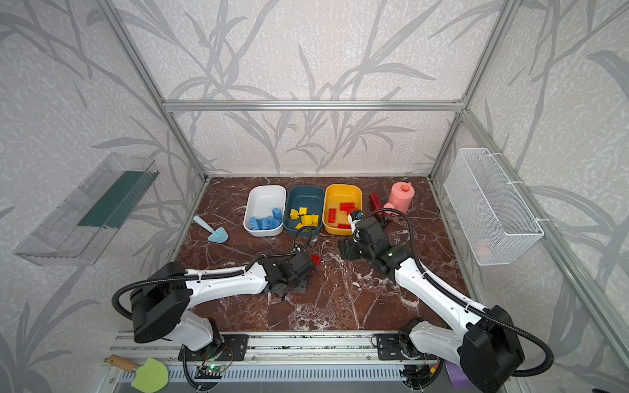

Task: Sort the legos into containers by color
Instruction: 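Grasp a red 2x4 brick with the left gripper while the right withdraws, then carry the red brick into the yellow tub and open the left gripper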

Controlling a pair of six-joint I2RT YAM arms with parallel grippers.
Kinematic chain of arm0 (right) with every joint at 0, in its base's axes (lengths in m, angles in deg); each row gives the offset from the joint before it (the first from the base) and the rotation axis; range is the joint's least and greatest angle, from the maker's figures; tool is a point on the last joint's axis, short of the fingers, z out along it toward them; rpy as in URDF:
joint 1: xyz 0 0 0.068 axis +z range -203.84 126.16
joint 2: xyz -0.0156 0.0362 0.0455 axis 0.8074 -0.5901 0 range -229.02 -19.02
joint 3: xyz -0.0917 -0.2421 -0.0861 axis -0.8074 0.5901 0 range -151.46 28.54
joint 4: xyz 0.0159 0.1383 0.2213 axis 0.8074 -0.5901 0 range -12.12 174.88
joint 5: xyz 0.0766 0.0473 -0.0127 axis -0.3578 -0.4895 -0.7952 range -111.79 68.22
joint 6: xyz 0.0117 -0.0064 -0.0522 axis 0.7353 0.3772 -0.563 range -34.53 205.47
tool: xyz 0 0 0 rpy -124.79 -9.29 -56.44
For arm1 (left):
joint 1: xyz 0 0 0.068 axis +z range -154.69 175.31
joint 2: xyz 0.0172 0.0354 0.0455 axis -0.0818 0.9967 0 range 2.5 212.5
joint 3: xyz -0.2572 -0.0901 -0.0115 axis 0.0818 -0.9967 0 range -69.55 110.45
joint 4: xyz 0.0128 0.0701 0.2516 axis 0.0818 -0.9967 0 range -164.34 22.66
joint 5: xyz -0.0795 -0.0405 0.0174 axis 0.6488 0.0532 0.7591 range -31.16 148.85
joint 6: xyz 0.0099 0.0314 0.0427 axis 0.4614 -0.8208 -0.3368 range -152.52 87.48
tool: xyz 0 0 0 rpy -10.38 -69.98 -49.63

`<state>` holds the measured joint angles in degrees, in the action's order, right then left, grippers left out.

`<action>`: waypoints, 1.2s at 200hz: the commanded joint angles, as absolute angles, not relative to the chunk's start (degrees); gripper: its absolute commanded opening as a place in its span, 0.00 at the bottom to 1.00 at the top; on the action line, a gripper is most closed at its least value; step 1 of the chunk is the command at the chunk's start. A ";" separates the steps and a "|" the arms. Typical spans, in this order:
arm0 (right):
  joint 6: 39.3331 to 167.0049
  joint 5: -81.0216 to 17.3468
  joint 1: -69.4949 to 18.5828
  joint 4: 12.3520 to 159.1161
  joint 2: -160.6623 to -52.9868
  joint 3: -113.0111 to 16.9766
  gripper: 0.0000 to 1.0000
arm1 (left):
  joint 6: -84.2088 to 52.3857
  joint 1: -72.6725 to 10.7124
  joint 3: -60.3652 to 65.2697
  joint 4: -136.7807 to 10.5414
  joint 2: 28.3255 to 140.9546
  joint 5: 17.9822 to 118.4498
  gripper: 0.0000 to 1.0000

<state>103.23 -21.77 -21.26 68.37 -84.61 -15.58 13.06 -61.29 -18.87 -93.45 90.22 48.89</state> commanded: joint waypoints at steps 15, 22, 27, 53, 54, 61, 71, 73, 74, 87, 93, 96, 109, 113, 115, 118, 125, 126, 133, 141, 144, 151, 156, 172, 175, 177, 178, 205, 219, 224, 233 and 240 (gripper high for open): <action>105.29 -22.35 -20.85 69.78 -80.88 -10.77 0.79 | 6.76 -56.58 -10.51 -97.47 86.02 48.36 0.31; 105.78 -22.65 -20.77 70.46 -80.35 -9.69 0.79 | 5.75 -55.32 -8.67 -97.70 86.30 49.22 0.31; 106.01 -22.87 -20.66 71.07 -79.90 -8.81 0.79 | 4.83 -54.20 -7.32 -97.75 86.63 49.95 0.31; 106.67 -22.85 -19.22 73.82 -78.63 -5.03 0.79 | 1.28 -50.75 0.92 -97.68 90.68 52.79 0.31; 106.70 -22.84 -19.17 73.90 -78.58 -4.86 0.79 | 1.08 -50.70 1.32 -97.67 90.93 52.87 0.31; 107.03 -22.67 -18.71 74.65 -78.29 -3.92 0.79 | 0.06 -50.20 3.95 -97.87 92.63 53.19 0.31; 107.82 -22.38 -18.08 76.02 -77.94 -2.61 0.79 | -1.21 -49.66 7.83 -98.19 95.15 53.36 0.31; 107.93 -22.37 -17.92 76.34 -77.92 -2.37 0.79 | -1.44 -49.57 8.66 -98.19 95.60 53.36 0.31; 108.04 -22.39 -17.86 76.52 -77.87 -2.21 0.79 | -1.51 -49.50 9.06 -98.23 95.98 53.38 0.31; 108.58 -22.16 -16.40 78.35 -77.82 -0.65 0.79 | -2.99 -48.81 14.60 -98.83 100.15 54.27 0.31; 108.77 -21.82 -15.72 79.04 -77.90 -0.06 0.79 | -3.61 -48.45 17.42 -99.52 102.29 54.83 0.31; 108.78 -21.68 -15.29 79.35 -77.91 0.15 0.79 | -3.80 -48.34 18.90 -99.85 103.38 54.96 0.31; 108.95 -20.67 -13.75 80.48 -78.38 1.13 0.79 | -4.88 -47.81 24.76 -100.72 107.99 56.13 0.31; 109.09 -20.41 -13.52 80.76 -78.51 1.35 0.79 | -5.04 -47.69 26.22 -100.97 109.47 56.50 0.31; 109.04 -20.45 -13.33 80.93 -78.63 1.46 0.79 | -5.15 -47.65 27.19 -101.08 110.19 56.72 0.31; 109.10 -20.28 -13.05 81.23 -78.77 1.71 0.79 | -5.30 -47.51 28.50 -101.23 111.32 57.11 0.31; 109.35 -20.23 -12.50 82.05 -79.10 2.17 0.79 | -5.60 -47.17 31.38 -101.72 113.96 57.92 0.31; 109.36 -20.22 -12.38 82.19 -79.12 2.26 0.79 | -5.61 -47.16 31.85 -101.84 114.30 58.03 0.31; 109.63 -20.13 -11.84 83.16 -79.39 2.73 0.79 | -5.78 -46.85 34.82 -102.55 116.94 58.57 0.31; 109.86 -20.02 -11.12 84.22 -79.64 3.49 0.79 | -6.04 -46.54 38.33 -103.38 119.92 59.43 0.31; 109.96 -19.84 -10.88 84.67 -79.77 3.75 0.79 | -6.16 -46.41 39.50 -103.70 120.97 59.81 0.31; 110.14 -19.58 -10.24 85.39 -79.89 4.23 0.79 | -6.41 -46.19 42.39 -104.34 123.43 60.38 0.31; 110.23 -19.46 -9.89 85.96 -79.86 4.64 0.79 | -6.63 -46.02 44.34 -104.74 125.06 60.59 0.31; 110.26 -18.96 -9.09 87.59 -79.75 5.67 0.79 | -7.18 -45.57 50.50 -106.24 130.17 61.79 0.31; 110.23 -18.96 -9.05 87.85 -79.69 5.83 0.79 | -7.42 -45.48 51.43 -106.49 130.89 61.97 0.31; 110.25 -18.86 -8.96 87.95 -79.67 5.92 0.79 | -7.46 -45.41 52.23 -106.68 131.43 62.09 0.31; 110.21 -18.78 -8.94 88.04 -79.63 5.98 0.79 | -7.51 -45.40 52.60 -106.79 131.87 62.18 0.31; 109.73 -18.03 -8.66 88.66 -78.62 6.73 0.79 | -7.82 -44.39 62.40 -109.68 139.74 63.91 0.31; 109.73 -17.84 -8.58 88.52 -78.10 6.87 0.79 | -7.91 -44.05 67.16 -111.64 143.44 64.64 0.31; 109.79 -17.83 -8.49 88.57 -77.96 7.00 0.79 | -7.97 -43.94 68.71 -112.21 144.52 64.99 0.31; 109.82 -17.75 -8.49 88.49 -77.67 7.08 0.79 | -8.08 -43.81 70.71 -112.57 145.96 66.11 0.32; 109.82 -17.74 -8.40 88.33 -77.52 7.00 0.79 | -8.04 -43.64 71.90 -112.78 146.70 66.59 0.33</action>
